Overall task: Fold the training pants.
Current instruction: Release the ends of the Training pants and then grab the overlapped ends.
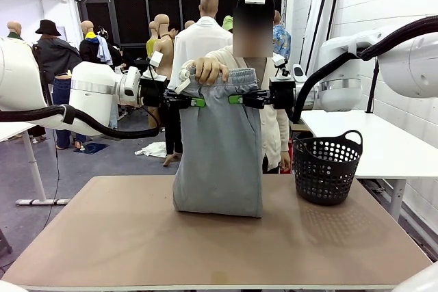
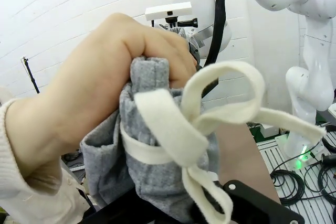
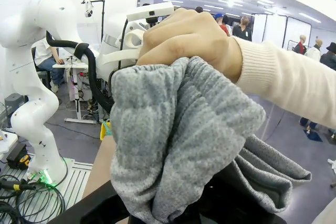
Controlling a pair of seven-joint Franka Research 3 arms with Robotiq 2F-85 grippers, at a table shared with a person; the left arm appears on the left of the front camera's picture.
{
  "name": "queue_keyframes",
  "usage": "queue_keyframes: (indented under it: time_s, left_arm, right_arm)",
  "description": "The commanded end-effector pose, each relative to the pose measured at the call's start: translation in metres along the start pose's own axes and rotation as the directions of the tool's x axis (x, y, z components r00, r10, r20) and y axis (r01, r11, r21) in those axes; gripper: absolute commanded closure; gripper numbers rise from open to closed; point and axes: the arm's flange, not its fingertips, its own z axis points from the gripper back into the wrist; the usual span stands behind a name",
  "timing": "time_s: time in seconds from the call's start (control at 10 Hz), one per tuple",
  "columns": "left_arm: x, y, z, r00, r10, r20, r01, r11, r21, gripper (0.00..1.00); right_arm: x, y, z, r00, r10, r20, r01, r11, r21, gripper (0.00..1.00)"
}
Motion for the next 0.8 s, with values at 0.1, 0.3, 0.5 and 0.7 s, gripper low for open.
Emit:
queue_keyframes:
  time_s: [0.1, 0.3, 0.5, 0.7]
  left_arm:
    - [0.0022, -0.0023, -0.0001, 1.0, -0.01, 0.018, 0.01, 1.0, 0.019, 1.0]
    - [0.0022, -0.0023, -0.0001, 1.0, -0.01, 0.018, 0.01, 1.0, 0.019, 1.0]
    - [0.0022, -0.0023, -0.0001, 1.0, -0.01, 0.018, 0.01, 1.0, 0.019, 1.0]
    - [0.0, 0.0, 0.0, 1.0, 0.0, 0.0, 0.0, 1.0, 0.0, 1.0]
  right_arm:
    - [0.0009, 0.0008, -0.001, 1.0, 0.001, 0.002, -0.001, 1.0, 0.006, 1.0]
    - [0.0009, 0.0008, -0.001, 1.0, 0.001, 0.002, -0.001, 1.0, 0.006, 1.0]
    - [0.0009, 0.0008, -0.001, 1.0, 0.001, 0.002, -0.001, 1.0, 0.006, 1.0]
    - [0.0009, 0.0008, -0.001, 1.0, 0.001, 0.002, -0.001, 1.0, 0.006, 1.0]
